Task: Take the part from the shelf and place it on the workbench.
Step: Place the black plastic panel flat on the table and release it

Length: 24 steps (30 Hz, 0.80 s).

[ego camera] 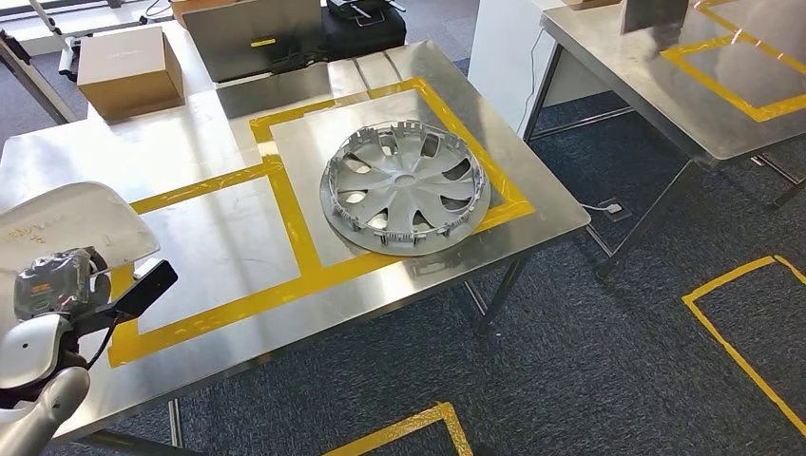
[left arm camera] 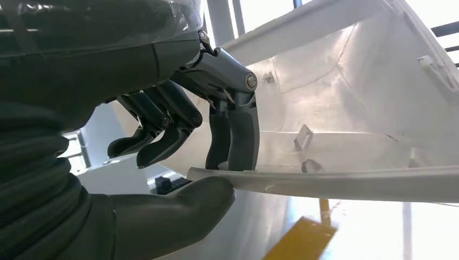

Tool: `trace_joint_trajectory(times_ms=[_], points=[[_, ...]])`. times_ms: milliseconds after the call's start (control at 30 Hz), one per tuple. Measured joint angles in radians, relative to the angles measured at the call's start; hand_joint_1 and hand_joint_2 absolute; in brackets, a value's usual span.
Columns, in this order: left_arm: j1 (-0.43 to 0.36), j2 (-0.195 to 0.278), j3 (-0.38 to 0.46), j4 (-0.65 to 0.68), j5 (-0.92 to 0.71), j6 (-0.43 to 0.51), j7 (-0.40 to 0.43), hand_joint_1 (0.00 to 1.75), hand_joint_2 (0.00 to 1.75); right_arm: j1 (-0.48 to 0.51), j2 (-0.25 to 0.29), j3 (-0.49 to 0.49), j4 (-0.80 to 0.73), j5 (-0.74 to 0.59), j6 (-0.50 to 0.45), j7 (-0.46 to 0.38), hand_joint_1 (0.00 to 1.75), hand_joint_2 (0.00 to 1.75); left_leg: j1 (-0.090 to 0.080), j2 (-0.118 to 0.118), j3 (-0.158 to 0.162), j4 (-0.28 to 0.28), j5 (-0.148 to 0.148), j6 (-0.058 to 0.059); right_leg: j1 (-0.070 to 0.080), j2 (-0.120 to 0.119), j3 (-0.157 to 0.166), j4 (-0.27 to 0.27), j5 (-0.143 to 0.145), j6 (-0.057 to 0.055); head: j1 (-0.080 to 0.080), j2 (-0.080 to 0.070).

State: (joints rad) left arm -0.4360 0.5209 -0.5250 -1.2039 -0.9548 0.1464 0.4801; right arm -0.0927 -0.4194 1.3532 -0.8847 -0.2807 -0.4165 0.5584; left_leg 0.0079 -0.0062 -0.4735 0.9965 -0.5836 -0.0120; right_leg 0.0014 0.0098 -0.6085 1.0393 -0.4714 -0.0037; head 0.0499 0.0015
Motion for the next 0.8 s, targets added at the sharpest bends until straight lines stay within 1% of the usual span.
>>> trace_joint_trajectory(times_ms=[300,433,533,800], points=[[-0.055,-0.067,-0.095,-0.006,-0.045,0.008,-0.051,1.75,1.75,0.001,0.009,0.0,0.006,0.018,0.01,-0.011,0.0,0.0,0.0,0.001,0.0,0.0,0.0,0.0,0.0,0.0,0.0,0.0,0.0,0.0,0.0,0.0],[-0.07,-0.094,-0.123,-0.006,-0.045,0.014,-0.069,1.75,1.75,0.001,0.014,0.0,0.007,0.028,0.012,-0.011,0.0,0.0,0.0,0.002,0.0,0.0,0.0,0.0,0.0,0.001,0.0,0.0,0.001,0.0,0.0,0.0],[-0.076,-0.11,-0.139,-0.006,-0.031,0.035,-0.092,1.75,1.75,0.001,0.016,0.0,0.008,0.034,0.012,-0.01,0.0,0.0,0.0,0.002,0.0,0.0,0.0,0.0,0.0,0.001,0.0,0.0,0.001,0.0,0.0,0.0],[-0.092,-0.154,-0.176,0.014,-0.029,0.09,-0.141,1.75,1.75,0.001,0.012,0.0,0.0,0.069,0.005,0.033,0.0,0.0,0.0,0.002,0.0,0.0,0.0,0.0,0.0,0.001,0.0,0.0,0.001,0.0,0.0,0.0]])
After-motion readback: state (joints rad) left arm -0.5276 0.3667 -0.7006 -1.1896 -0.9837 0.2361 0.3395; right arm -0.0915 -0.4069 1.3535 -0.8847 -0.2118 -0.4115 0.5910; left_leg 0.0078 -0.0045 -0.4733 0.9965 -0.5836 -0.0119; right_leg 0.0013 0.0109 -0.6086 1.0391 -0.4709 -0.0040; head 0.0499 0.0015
